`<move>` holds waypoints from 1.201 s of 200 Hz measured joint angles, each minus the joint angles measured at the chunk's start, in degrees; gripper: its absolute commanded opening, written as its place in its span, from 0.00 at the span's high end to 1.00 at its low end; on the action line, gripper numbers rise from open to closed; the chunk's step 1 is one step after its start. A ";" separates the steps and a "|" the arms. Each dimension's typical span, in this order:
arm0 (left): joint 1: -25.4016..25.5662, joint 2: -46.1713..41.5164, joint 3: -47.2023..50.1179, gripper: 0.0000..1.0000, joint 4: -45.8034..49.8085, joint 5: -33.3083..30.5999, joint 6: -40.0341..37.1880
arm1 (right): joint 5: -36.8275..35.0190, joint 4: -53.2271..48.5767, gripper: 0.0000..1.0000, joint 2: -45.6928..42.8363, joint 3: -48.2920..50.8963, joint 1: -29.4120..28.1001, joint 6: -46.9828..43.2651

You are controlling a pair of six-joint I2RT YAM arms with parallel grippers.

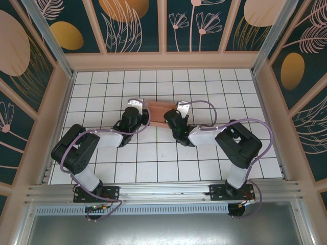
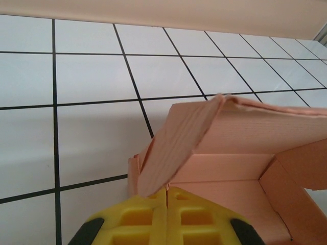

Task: Fold the paper box

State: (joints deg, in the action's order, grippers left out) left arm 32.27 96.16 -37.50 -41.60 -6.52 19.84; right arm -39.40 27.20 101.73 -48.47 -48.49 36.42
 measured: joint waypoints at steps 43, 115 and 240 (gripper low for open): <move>0.17 0.02 1.25 1.00 -1.73 0.02 0.48 | 0.24 4.76 1.00 -0.02 2.64 -0.39 0.00; 0.33 2.05 4.39 1.00 -6.12 0.02 2.36 | 0.22 15.02 1.00 0.31 9.03 -2.49 -2.51; 0.70 4.09 6.84 1.00 -9.60 -1.70 3.02 | 1.79 26.88 0.34 -1.55 16.06 -5.27 -13.38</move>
State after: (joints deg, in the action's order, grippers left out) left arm 32.97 100.25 -30.65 -51.20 -8.23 22.85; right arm -37.60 54.08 100.18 -32.40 -53.76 23.05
